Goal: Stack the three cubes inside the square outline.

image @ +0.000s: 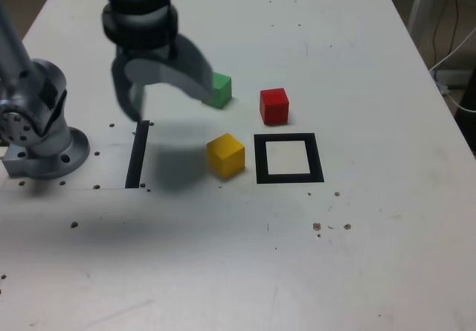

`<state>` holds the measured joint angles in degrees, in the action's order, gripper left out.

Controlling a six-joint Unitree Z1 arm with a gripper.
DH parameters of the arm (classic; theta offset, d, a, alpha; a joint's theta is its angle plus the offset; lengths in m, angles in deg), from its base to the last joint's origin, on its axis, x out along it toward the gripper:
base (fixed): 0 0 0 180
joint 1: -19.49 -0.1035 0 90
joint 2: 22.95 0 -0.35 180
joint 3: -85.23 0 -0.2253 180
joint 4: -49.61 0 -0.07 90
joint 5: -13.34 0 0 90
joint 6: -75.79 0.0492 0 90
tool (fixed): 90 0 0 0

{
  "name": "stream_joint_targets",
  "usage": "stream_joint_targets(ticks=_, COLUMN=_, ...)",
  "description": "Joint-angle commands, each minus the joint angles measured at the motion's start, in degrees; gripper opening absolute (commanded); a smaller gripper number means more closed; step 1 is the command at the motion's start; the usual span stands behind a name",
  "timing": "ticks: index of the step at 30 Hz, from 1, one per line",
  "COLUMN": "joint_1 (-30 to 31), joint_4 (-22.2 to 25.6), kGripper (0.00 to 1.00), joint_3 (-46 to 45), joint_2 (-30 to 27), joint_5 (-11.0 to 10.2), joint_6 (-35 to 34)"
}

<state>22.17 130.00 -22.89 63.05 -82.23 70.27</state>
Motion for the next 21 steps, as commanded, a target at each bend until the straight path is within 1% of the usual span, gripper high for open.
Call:
stream_joint_targets(ticks=1, joint_1=0.1, joint_4=-0.3, kGripper=0.99, joint_3=3.4, joint_2=1.4, joint_5=-0.2, joint_6=0.8)
stream_joint_targets(ticks=7, joint_1=-0.5, joint_4=3.3, kGripper=0.99, joint_3=16.0, joint_2=6.8, joint_5=1.4, joint_6=3.1)
stream_joint_targets(ticks=11, joint_1=-2.7, joint_4=5.1, kGripper=0.99, joint_3=23.4, joint_2=12.3, joint_5=1.6, joint_6=4.7)
stream_joint_targets(ticks=16, joint_1=-6.1, joint_4=5.0, kGripper=0.99, joint_3=28.6, joint_2=18.6, joint_5=1.0, joint_6=6.1)
stream_joint_targets(ticks=21, joint_1=-9.0, joint_4=3.8, kGripper=0.99, joint_3=29.1, joint_2=22.8, joint_5=-0.7, joint_6=6.1)
